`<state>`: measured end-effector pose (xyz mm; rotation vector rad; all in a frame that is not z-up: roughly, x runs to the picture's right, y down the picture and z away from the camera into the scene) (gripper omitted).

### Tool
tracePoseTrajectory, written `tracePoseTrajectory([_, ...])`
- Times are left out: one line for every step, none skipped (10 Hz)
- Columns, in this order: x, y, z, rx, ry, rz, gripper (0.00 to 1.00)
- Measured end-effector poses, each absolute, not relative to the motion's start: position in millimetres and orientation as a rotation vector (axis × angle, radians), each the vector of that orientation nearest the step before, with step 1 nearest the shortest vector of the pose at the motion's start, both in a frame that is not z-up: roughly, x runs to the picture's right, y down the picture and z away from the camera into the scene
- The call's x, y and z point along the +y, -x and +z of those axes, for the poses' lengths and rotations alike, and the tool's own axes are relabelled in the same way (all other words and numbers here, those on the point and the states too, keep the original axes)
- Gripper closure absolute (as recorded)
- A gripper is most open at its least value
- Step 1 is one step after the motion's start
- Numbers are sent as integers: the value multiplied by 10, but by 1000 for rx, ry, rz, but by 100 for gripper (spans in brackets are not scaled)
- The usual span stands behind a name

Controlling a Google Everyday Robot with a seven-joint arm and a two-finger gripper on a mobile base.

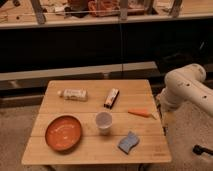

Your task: Pick up the ceramic bowl

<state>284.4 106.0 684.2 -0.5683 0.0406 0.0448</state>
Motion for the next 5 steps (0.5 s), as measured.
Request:
tracePoseTrajectory([1060,-2844,6842,41,568,45,20])
tracePoseTrajectory([1060,-2844,6842,41,568,45,20])
tracePoseTrajectory([1060,-2844,6842,41,568,45,20])
tracePoseTrajectory([1060,-2844,6842,41,568,45,20])
tracePoseTrajectory([1060,-2844,6842,41,568,45,20])
